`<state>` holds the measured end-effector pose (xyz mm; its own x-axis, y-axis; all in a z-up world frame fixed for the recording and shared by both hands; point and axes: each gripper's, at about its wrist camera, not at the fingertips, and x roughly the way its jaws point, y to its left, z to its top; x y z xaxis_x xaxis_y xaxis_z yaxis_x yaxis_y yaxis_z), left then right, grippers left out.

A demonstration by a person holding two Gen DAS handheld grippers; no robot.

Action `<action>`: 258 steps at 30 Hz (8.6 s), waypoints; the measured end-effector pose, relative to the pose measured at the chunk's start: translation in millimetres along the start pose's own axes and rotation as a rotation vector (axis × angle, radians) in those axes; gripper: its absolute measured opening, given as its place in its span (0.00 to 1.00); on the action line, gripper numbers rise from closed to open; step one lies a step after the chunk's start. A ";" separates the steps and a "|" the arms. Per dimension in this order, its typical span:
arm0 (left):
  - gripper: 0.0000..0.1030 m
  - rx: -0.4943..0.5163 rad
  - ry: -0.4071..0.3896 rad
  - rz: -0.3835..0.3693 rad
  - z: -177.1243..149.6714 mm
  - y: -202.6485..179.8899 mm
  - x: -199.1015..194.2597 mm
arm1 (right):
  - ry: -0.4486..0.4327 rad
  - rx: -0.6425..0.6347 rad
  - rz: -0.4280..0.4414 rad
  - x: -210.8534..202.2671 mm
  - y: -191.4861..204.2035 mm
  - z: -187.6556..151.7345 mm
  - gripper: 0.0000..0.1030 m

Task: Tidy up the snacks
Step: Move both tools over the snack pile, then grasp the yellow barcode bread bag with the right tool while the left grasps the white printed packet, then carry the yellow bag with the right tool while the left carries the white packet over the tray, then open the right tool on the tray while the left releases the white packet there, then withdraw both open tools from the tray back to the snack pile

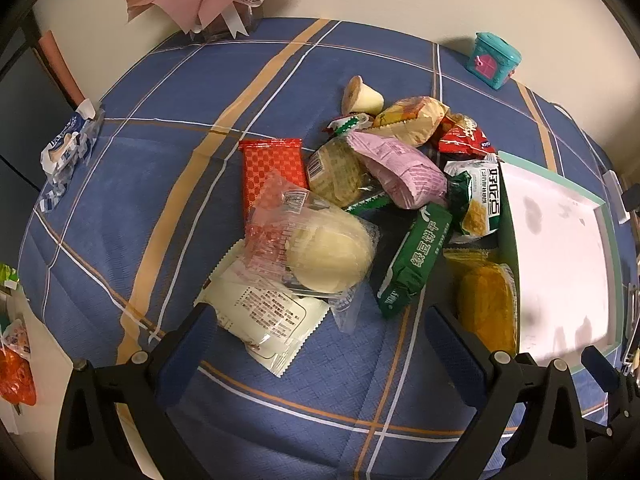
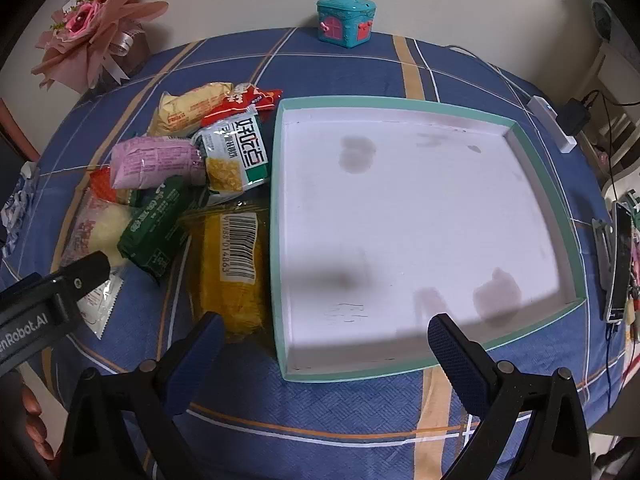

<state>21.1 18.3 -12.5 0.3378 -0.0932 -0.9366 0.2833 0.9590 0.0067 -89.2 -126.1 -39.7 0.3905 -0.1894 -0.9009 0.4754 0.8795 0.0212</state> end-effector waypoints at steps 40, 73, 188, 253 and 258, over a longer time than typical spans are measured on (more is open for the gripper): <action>0.86 -0.280 0.197 -0.063 4.3 78.0 65.4 | 0.098 -0.041 0.153 35.9 53.7 12.0 0.43; 0.19 -0.376 0.088 -0.160 15.8 96.7 44.6 | 0.095 -0.016 0.182 20.5 50.0 16.8 0.38; 0.93 0.150 -0.147 -0.176 50.2 -119.8 -8.0 | -0.058 0.445 0.048 1.3 -174.8 56.2 1.00; 1.00 -0.031 -0.067 -0.351 31.3 -6.5 -21.8 | -0.083 0.220 0.117 -29.0 -38.9 40.6 1.00; 1.00 -0.070 -0.061 -0.327 35.1 14.9 -17.4 | -0.079 0.184 0.128 -25.5 -18.3 42.9 1.00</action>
<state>50.9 24.8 16.2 0.2931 -0.4129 -0.8623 0.3243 0.8914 -0.3166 -74.0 -156.1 1.5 0.5135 -0.1212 -0.8495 0.5512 0.8053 0.2182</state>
